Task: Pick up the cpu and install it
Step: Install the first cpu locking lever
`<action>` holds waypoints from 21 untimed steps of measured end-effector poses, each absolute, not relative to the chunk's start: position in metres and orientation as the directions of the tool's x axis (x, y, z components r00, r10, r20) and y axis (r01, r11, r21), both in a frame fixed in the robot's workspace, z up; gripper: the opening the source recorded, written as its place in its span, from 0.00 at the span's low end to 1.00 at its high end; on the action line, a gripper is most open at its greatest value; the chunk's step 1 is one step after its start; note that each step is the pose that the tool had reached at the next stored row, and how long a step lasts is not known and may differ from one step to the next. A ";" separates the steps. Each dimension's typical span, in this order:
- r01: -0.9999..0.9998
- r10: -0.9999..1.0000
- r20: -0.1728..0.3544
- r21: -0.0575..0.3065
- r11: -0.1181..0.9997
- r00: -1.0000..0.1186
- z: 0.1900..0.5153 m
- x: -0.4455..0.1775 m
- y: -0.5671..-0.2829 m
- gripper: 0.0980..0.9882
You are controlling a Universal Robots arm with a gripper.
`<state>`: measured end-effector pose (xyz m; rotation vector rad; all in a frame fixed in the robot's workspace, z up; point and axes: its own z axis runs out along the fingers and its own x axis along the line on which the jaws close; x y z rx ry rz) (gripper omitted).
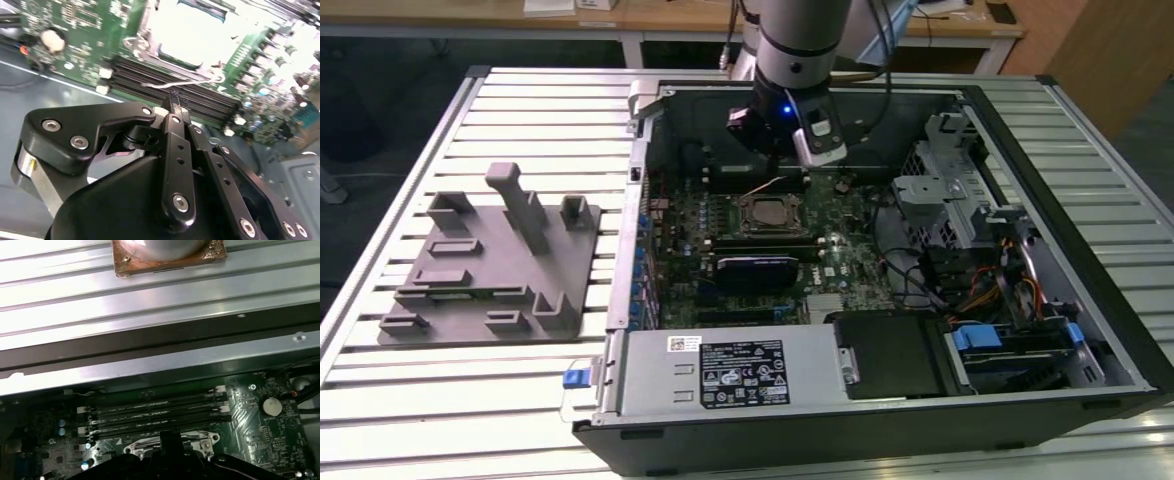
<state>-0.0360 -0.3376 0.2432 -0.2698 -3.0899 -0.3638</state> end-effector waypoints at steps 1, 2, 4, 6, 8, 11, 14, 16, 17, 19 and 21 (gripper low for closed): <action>0.173 0.169 0.039 0.229 0.958 -0.985 0.243 -0.033 -0.338 0.01; 0.173 0.169 0.039 0.229 0.958 -0.985 0.243 -0.033 -0.338 0.01; 0.173 0.169 0.039 0.229 0.958 -0.985 0.243 -0.032 -0.338 0.01; 0.173 0.169 0.039 0.229 0.958 -0.985 0.243 -0.032 -0.338 0.01; 0.172 0.169 0.033 0.230 0.958 -0.985 0.241 -0.033 -0.338 0.01; 0.169 0.170 0.015 0.232 0.958 -0.985 0.239 -0.035 -0.338 0.01; 0.165 0.171 -0.005 0.233 0.958 -0.985 0.236 -0.038 -0.338 0.01; 0.163 0.171 -0.014 0.234 0.958 -0.985 0.234 -0.038 -0.338 0.01; 0.163 0.171 -0.016 0.234 0.958 -0.985 0.233 -0.038 -0.338 0.01; 0.162 0.171 -0.020 0.235 0.958 -0.985 0.231 -0.038 -0.338 0.01; 0.161 0.171 -0.021 0.234 0.959 -0.985 0.230 -0.038 -0.338 0.01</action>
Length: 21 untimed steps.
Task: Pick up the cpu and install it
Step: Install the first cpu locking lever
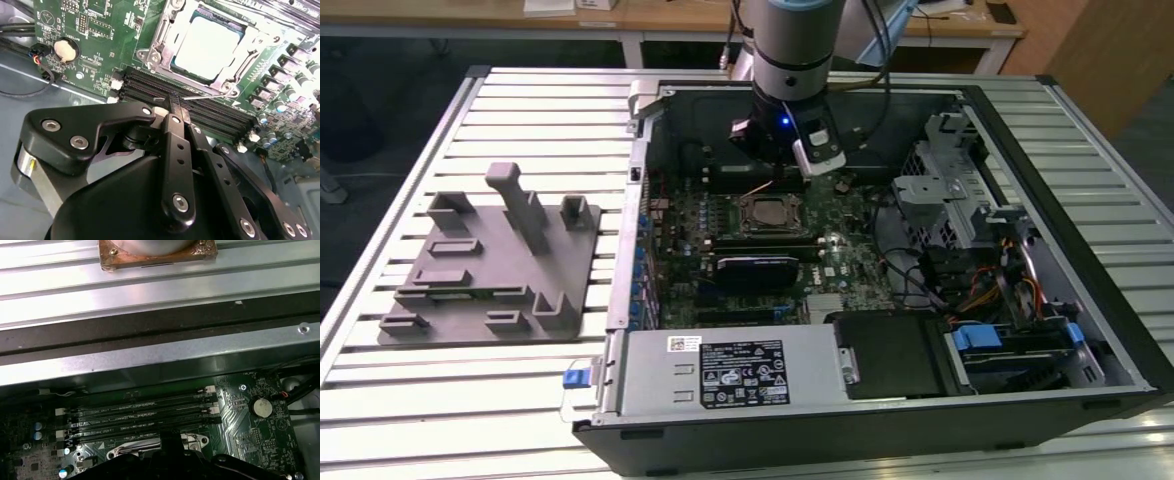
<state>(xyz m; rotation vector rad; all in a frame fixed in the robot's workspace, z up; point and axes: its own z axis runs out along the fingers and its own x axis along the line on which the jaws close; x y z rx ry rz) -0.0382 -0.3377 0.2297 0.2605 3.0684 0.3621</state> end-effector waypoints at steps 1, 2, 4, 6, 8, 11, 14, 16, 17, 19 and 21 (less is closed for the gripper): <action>0.161 0.171 -0.021 0.234 0.959 -0.985 0.230 -0.038 -0.338 0.01; 0.162 0.171 -0.021 0.233 0.959 -0.985 0.230 -0.038 -0.338 0.01; 0.161 0.171 -0.021 0.233 0.959 -0.985 0.229 -0.038 -0.338 0.01; 0.163 0.172 -0.024 0.227 0.960 -0.985 0.228 -0.038 -0.338 0.01; 0.164 0.175 -0.029 0.221 0.961 -0.984 0.227 -0.038 -0.338 0.01; 0.165 0.176 -0.032 0.219 0.962 -0.984 0.225 -0.038 -0.338 0.01; 0.165 0.177 -0.035 0.214 0.963 -0.984 0.223 -0.038 -0.337 0.01; 0.165 0.176 -0.038 0.206 0.965 -0.984 0.222 -0.038 -0.336 0.01; 0.165 0.176 -0.040 0.200 0.966 -0.984 0.221 -0.038 -0.335 0.01; 0.165 0.176 -0.044 0.189 0.968 -0.983 0.219 -0.038 -0.334 0.01; 0.165 0.176 -0.049 0.176 0.970 -0.983 0.218 -0.038 -0.334 0.01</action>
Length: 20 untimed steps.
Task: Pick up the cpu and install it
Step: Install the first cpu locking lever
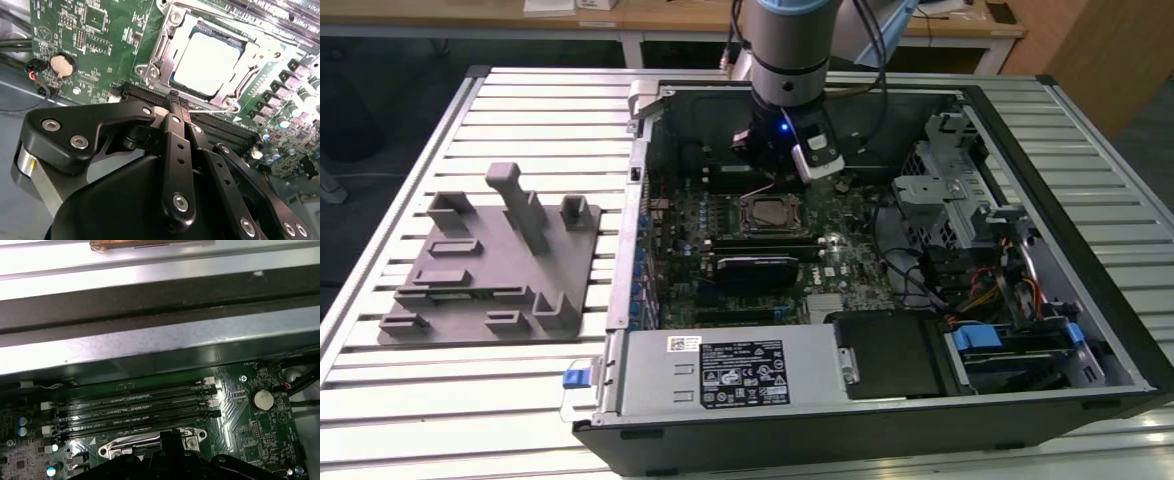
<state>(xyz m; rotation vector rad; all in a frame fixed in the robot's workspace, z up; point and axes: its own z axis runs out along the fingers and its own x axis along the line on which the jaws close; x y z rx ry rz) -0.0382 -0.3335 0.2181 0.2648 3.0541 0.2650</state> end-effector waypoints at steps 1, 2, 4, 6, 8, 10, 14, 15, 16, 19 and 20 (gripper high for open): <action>0.165 0.176 -0.052 0.170 0.971 -0.983 0.217 -0.038 -0.333 0.01; 0.165 0.176 -0.053 0.164 0.972 -0.983 0.217 -0.038 -0.333 0.01; 0.165 0.176 -0.054 0.161 0.973 -0.983 0.217 -0.038 -0.333 0.01; 0.165 0.176 -0.054 0.160 0.973 -0.983 0.217 -0.038 -0.333 0.01; 0.165 0.176 -0.054 0.160 0.973 -0.983 0.217 -0.038 -0.333 0.01; 0.165 0.176 -0.055 0.157 0.974 -0.983 0.216 -0.038 -0.333 0.01; 0.167 0.177 -0.060 0.144 0.975 -0.982 0.213 -0.038 -0.332 0.01; 0.167 0.177 -0.061 0.141 0.976 -0.982 0.213 -0.038 -0.332 0.01; 0.168 0.178 -0.062 0.138 0.976 -0.982 0.212 -0.038 -0.332 0.01; 0.169 0.178 -0.063 0.136 0.976 -0.982 0.212 -0.038 -0.331 0.01; 0.169 0.178 -0.063 0.136 0.976 -0.982 0.212 -0.038 -0.331 0.01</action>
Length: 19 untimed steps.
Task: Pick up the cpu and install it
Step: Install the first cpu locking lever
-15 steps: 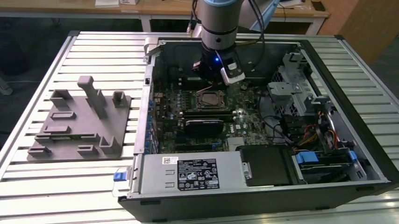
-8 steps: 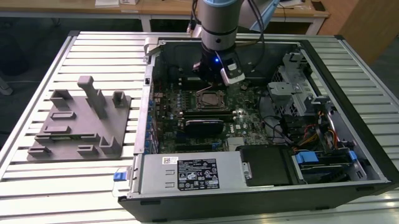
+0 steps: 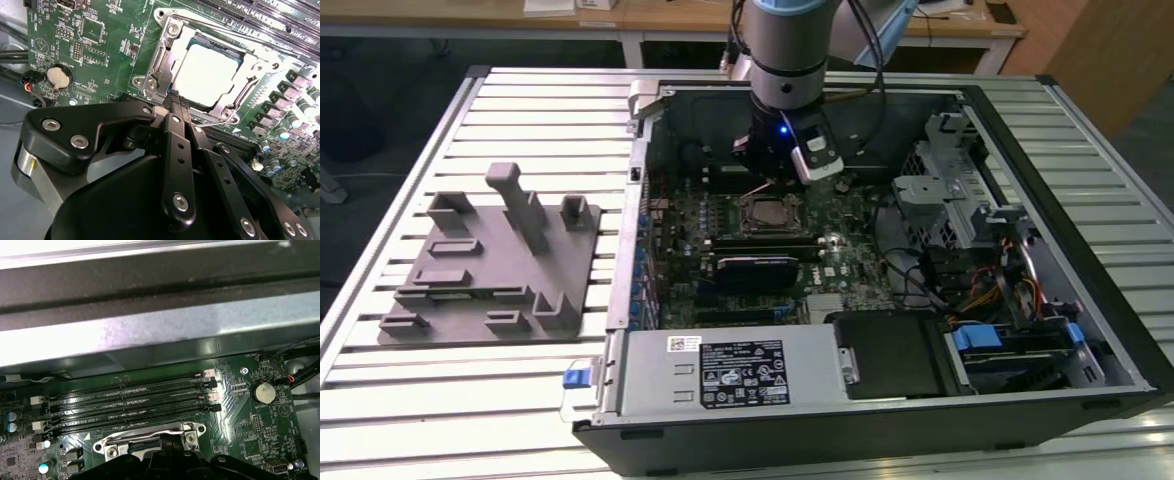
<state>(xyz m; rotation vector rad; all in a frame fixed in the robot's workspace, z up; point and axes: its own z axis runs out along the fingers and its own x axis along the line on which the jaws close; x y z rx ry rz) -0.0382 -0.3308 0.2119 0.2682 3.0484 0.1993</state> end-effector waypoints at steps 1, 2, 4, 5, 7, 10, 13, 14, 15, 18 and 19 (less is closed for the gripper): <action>0.169 0.178 -0.063 0.136 0.976 -0.982 0.212 -0.038 -0.331 0.01; 0.169 0.178 -0.063 0.135 0.976 -0.982 0.212 -0.038 -0.331 0.01; 0.169 0.179 -0.063 0.135 0.976 -0.982 0.213 -0.038 -0.331 0.01; 0.169 0.179 -0.063 0.135 0.976 -0.982 0.215 -0.038 -0.331 0.01; 0.169 0.179 -0.063 0.135 0.976 -0.982 0.218 -0.038 -0.331 0.01; 0.169 0.179 -0.063 0.135 0.976 -0.982 0.223 -0.038 -0.331 0.01; 0.169 0.178 -0.063 0.135 0.976 -0.982 0.225 -0.038 -0.331 0.01; 0.169 0.178 -0.063 0.135 0.976 -0.982 0.226 -0.038 -0.331 0.01; 0.169 0.178 -0.063 0.135 0.976 -0.982 0.227 -0.038 -0.331 0.01; 0.169 0.178 -0.062 0.133 0.977 -0.982 0.229 -0.035 -0.331 0.01; 0.169 0.178 -0.062 0.133 0.977 -0.982 0.229 -0.034 -0.331 0.01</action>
